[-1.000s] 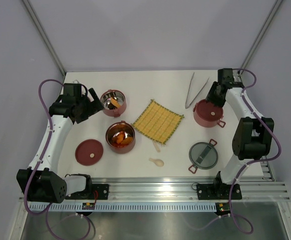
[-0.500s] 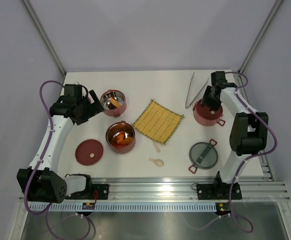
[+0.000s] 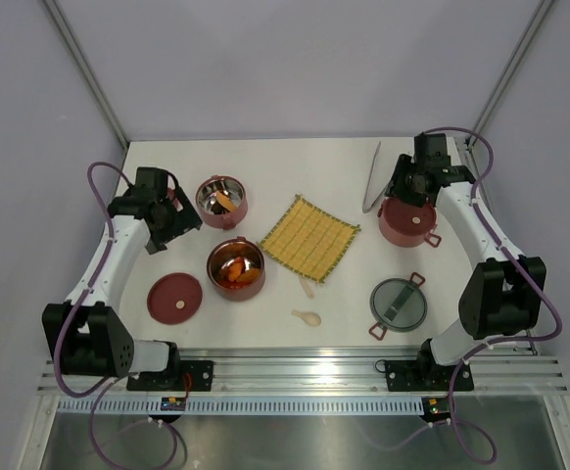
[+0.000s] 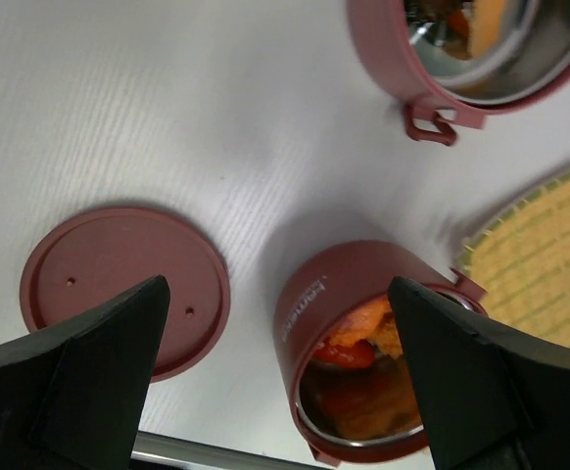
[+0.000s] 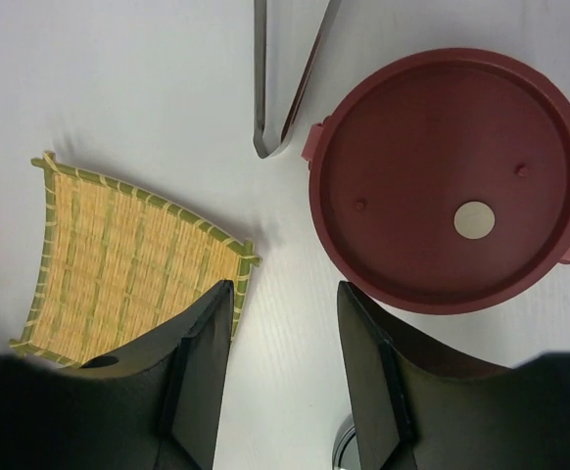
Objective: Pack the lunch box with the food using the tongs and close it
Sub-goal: Pick up the box lid from the center of the board.
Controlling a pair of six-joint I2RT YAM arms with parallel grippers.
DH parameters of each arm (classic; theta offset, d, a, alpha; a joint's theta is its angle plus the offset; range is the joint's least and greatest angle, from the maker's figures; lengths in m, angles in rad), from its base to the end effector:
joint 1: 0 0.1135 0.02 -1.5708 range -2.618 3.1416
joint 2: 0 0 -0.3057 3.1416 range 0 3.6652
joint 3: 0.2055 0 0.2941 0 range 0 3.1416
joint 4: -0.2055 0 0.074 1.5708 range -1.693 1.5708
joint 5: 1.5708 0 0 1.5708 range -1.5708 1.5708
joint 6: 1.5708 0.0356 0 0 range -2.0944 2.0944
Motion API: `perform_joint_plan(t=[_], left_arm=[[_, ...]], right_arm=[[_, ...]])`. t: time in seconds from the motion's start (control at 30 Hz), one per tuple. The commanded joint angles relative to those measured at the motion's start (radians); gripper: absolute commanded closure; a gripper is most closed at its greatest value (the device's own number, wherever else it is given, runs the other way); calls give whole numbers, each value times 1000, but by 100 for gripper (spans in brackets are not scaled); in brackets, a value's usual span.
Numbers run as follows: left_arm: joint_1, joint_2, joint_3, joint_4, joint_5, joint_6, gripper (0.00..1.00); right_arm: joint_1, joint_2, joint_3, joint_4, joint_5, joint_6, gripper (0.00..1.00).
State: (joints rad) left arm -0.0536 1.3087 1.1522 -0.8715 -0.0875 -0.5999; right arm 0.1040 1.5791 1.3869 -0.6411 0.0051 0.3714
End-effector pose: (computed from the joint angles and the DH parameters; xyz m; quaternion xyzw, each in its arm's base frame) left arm 0.2908 -0.0125 0.3294 -0.2709 0.9236 -0.0461 0.2672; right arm 0.3882 0.0403 0.3420 0.1253 0.9243 0.0826 0.3509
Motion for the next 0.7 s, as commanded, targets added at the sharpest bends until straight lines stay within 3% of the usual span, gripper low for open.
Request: perform_joint_plan(t=[0.0, 0.2, 0.3, 0.47, 0.67], left_arm=[[21, 84, 56, -6, -80, -20, 1], [168, 218, 149, 6, -38, -49, 1], [250, 291, 162, 32, 2, -58, 6], [301, 402, 176, 107, -11, -104, 20], [328, 523, 237, 163, 25, -150, 24]], right_arm=[[2, 1, -9, 3, -25, 6, 46], [2, -43, -28, -11, 33, 6, 46], [3, -105, -81, 21, 55, 26, 46], [6, -186, -121, 29, 50, 52, 46], [11, -292, -120, -14, 44, 66, 46]])
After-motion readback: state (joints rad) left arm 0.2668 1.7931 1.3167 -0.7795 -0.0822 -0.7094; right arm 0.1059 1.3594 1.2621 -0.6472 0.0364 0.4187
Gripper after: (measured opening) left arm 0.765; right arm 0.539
